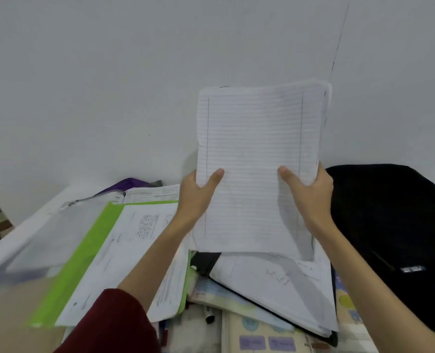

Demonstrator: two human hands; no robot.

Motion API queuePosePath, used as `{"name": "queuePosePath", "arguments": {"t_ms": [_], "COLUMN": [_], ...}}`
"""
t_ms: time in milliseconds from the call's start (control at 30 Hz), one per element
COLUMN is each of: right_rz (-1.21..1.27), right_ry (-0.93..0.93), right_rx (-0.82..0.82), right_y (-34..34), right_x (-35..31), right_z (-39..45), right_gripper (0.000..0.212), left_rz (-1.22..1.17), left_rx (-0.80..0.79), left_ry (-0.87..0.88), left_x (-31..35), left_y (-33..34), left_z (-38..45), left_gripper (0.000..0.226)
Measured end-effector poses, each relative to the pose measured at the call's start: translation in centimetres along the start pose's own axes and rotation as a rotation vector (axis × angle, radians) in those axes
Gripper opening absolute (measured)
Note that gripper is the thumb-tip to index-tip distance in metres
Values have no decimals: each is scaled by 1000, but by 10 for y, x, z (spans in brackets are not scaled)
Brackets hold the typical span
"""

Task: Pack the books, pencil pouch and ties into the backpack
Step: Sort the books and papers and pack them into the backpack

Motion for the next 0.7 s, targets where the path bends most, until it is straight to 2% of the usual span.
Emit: {"name": "queuePosePath", "arguments": {"t_ms": [133, 233, 333, 567, 700], "right_rz": [124, 209, 164, -10, -119], "right_ry": [169, 363, 526, 678, 665], "right_rx": [-198, -324, -394, -434, -405], "right_y": [62, 122, 173, 226, 233], "right_x": [-5, 15, 45, 92, 96], "right_z": [-15, -43, -77, -122, -124], "right_gripper": [19, 20, 24, 29, 24], "left_rz": [58, 63, 37, 305, 469], "left_rx": [23, 19, 37, 35, -27], "left_ry": [-197, -297, -371, -591, -553], "left_x": [-16, -37, -64, -135, -148], "left_y": [-70, -121, -166, -228, -234], "left_z": [0, -13, -26, -38, -33], "left_gripper": [48, 31, 24, 18, 24]}}
Point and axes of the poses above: each hand's wrist, its own z-axis towards the middle knuckle, its own y-axis out of the palm, x = y × z, the point moved 10 cm from there along z, towards the middle knuckle, and after that the axes turned 6 degrees about -z, right-handed, at the moved point
